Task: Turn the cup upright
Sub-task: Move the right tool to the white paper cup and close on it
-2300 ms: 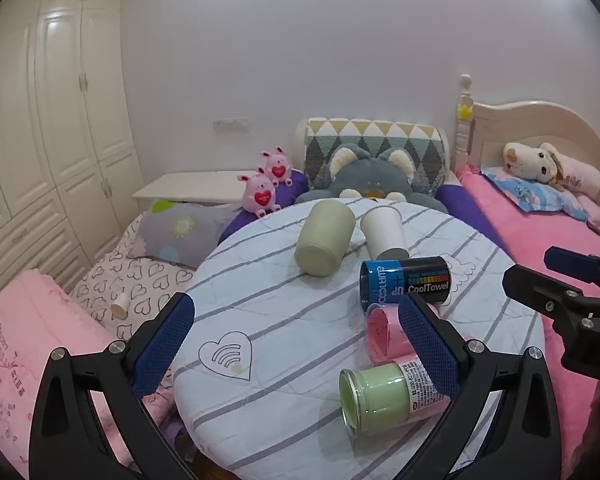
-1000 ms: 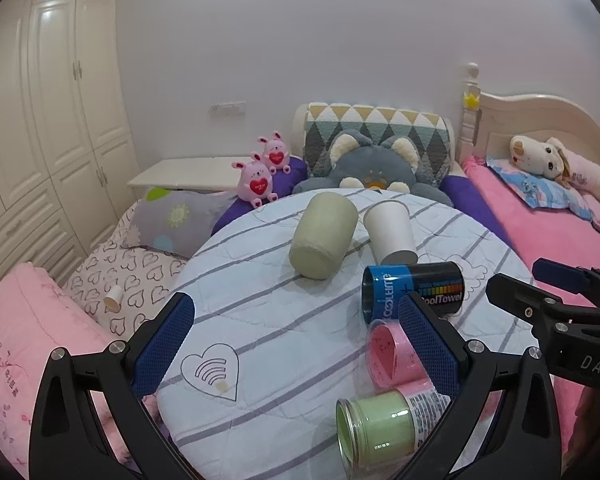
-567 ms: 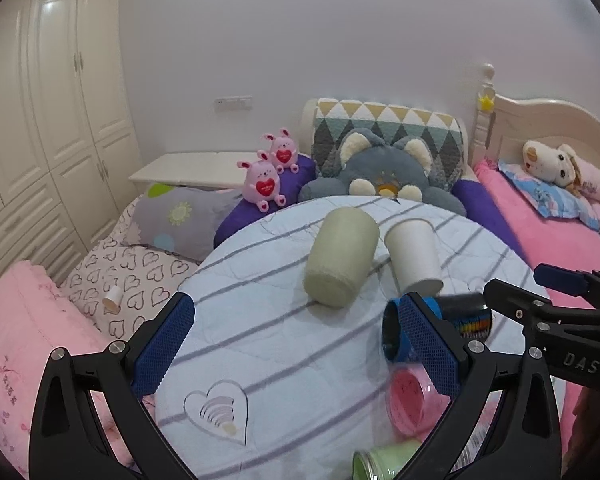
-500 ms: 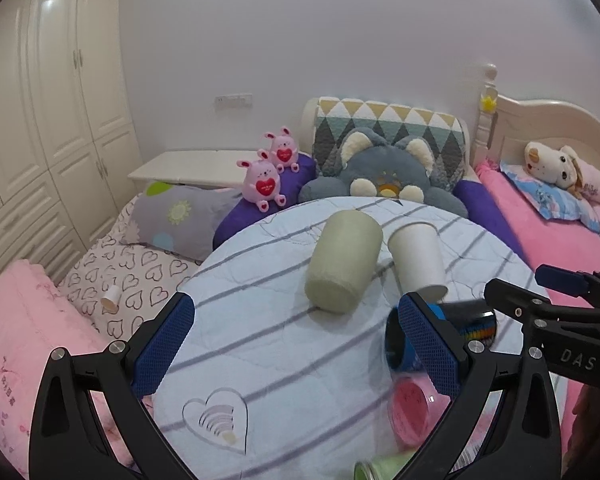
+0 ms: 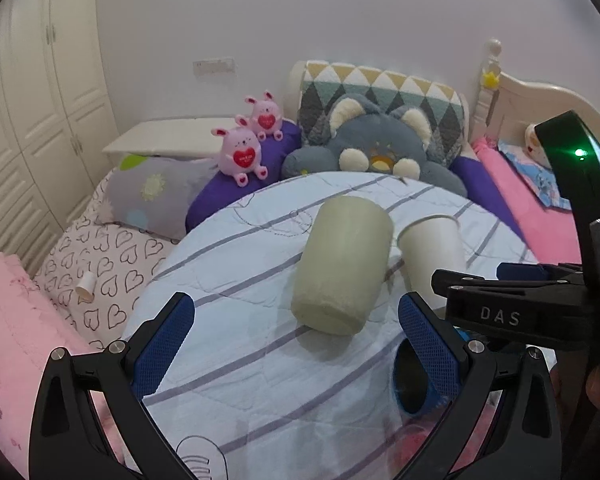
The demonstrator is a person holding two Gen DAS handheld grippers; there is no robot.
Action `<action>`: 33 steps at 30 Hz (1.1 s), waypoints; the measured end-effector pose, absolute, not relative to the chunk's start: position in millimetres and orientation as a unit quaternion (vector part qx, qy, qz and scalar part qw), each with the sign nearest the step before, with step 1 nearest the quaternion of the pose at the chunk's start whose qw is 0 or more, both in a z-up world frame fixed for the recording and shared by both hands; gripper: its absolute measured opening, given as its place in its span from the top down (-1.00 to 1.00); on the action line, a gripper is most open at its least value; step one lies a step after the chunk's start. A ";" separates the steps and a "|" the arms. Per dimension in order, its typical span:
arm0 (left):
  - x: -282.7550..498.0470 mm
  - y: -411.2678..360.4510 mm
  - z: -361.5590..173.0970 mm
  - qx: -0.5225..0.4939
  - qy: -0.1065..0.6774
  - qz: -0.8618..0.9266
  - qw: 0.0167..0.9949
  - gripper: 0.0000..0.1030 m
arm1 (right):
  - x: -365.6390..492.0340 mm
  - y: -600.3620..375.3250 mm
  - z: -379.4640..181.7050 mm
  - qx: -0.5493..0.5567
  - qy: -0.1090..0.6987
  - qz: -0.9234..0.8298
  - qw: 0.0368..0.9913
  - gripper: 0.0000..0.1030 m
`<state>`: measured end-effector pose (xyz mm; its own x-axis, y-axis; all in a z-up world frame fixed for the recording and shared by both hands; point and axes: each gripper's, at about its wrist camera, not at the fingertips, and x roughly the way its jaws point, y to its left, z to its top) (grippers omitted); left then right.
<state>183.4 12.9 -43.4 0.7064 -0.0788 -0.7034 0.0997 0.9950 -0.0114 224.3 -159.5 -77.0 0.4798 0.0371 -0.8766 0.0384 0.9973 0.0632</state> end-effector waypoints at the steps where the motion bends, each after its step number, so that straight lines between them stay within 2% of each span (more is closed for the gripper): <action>1: 186.9 12.9 -45.9 0.013 0.382 -0.048 0.923 -1.00 | 226.4 -159.9 -80.0 0.041 0.516 -0.001 0.856 -0.57; 15: 212.0 15.2 -63.4 0.007 0.415 -0.047 0.909 -1.00 | 256.5 -162.1 -106.8 0.074 0.567 0.018 0.820 -0.54; 17: 210.7 15.7 -62.0 0.006 0.415 -0.048 0.909 -1.00 | 259.7 -160.6 -108.8 0.068 0.568 0.023 0.820 -0.20; 24: 205.2 25.1 -57.0 -0.017 0.412 -0.056 0.909 -1.00 | 254.2 -164.2 -102.6 0.077 0.554 0.034 0.828 -0.19; 33: 180.6 35.0 -37.0 -0.028 0.395 -0.062 0.916 -1.00 | 230.7 -167.4 -60.3 0.086 0.496 0.021 0.864 -0.19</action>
